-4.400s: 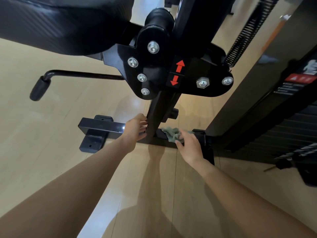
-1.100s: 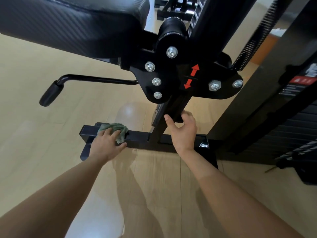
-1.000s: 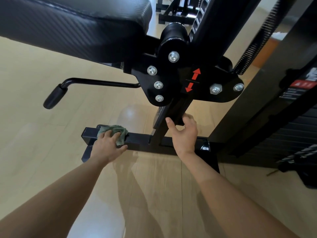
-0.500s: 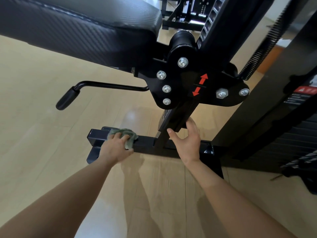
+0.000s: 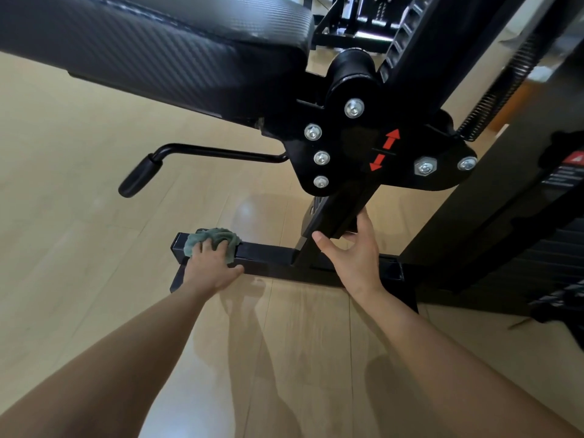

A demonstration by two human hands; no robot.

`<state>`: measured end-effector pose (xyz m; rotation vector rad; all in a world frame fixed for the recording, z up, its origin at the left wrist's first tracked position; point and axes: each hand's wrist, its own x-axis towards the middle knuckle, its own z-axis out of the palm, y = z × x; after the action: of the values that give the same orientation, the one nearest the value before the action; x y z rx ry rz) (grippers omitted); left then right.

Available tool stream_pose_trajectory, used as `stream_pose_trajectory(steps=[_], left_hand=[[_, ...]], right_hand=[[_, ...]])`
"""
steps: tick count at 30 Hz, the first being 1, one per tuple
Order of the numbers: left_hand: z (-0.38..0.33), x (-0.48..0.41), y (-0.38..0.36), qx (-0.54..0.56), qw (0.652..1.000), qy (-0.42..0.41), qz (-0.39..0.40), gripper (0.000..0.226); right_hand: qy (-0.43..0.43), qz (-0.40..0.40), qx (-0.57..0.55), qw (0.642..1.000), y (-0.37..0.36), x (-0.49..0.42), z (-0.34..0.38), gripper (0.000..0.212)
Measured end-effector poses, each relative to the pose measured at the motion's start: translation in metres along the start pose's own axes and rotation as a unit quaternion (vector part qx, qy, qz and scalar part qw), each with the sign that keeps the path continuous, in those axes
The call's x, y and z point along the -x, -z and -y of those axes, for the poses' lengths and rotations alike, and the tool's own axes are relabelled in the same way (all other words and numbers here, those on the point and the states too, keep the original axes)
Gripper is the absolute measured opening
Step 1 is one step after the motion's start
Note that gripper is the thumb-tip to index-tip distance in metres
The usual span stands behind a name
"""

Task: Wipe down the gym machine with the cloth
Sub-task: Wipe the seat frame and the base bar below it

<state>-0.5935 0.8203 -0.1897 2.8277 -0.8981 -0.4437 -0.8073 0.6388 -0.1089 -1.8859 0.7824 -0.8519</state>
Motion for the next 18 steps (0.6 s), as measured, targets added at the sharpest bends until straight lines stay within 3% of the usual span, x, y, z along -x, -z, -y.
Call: stream_pose_trajectory(steps=[12,18], left_hand=[[0.021,-0.004,-0.004,-0.024,0.999,0.03,-0.033,0.082],[0.014,0.002,-0.011,-0.104,0.991,-0.085,-0.009,0.091]], right_hand=[[-0.003,-0.104,0.0,0.995,-0.023,-0.002,-0.002,0.072],[-0.001,-0.107,-0.005,0.994,-0.025,-0.002,-0.01,0.072]])
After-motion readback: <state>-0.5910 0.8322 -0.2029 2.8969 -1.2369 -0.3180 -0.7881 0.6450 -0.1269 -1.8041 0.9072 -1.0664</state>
